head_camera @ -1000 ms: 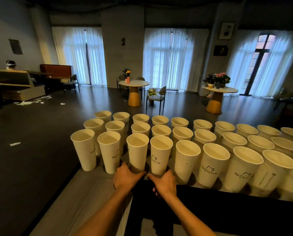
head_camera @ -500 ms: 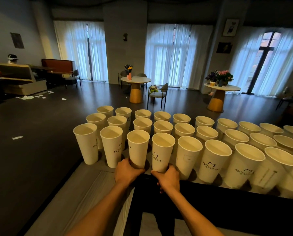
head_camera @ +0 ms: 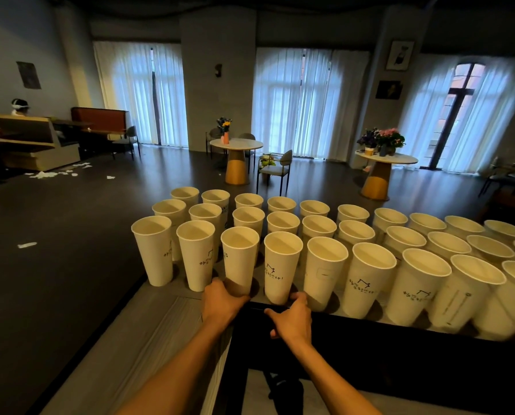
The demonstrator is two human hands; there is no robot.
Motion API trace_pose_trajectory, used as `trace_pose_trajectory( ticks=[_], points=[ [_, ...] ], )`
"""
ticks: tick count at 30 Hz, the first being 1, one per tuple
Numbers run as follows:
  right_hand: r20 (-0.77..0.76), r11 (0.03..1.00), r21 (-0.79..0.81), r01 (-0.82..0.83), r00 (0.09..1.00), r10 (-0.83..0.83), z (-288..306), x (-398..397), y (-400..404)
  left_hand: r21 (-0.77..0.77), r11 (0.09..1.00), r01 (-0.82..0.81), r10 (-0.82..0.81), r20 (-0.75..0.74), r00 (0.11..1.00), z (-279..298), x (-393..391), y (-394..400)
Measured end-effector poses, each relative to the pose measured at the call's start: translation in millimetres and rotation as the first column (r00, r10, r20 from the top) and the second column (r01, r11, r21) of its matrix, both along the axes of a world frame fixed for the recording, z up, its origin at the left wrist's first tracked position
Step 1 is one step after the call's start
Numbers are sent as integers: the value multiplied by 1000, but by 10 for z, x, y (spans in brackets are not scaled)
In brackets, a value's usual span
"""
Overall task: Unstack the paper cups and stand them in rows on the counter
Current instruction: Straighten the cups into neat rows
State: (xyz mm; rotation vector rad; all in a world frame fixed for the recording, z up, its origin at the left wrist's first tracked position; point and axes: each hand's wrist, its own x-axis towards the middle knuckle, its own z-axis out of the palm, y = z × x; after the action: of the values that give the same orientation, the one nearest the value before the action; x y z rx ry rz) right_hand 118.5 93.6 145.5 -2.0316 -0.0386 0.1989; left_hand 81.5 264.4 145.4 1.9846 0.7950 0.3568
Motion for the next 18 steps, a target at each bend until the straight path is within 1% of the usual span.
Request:
trace_pose_trajectory(
  ticks=[4, 7, 8, 10, 13, 15, 18],
  points=[
    [-21, 1000, -23, -9, 1000, 8, 28, -79, -23, 3, 1000, -20, 20, 7, 1000, 38, -124, -12],
    [-41, 999, -48, -3, 999, 1, 39, -182, -4, -65, 998, -27, 27, 12, 1000, 28, -241, 0],
    [-22, 997, -80, -6, 1000, 4, 30, -206, 14, -107, 994, -31, 33, 8, 999, 21, -284, 11],
    [54, 985, -157, -66, 996, 76, 8, -239, 90, -170, 984, -51, 54, 11, 999, -7, -374, 72],
    [116, 948, -223, -229, 959, 259, 32, -317, 326, -109, 991, -80, 80, -3, 997, 2, -600, 241],
    [123, 919, -228, -323, 926, 356, 95, -400, 497, -92, 991, -97, 96, -18, 995, 43, -770, 366],
    [69, 882, -205, -425, 892, 446, 111, -507, 845, -14, 986, -168, 167, -29, 985, 37, -982, 691]
  ],
)
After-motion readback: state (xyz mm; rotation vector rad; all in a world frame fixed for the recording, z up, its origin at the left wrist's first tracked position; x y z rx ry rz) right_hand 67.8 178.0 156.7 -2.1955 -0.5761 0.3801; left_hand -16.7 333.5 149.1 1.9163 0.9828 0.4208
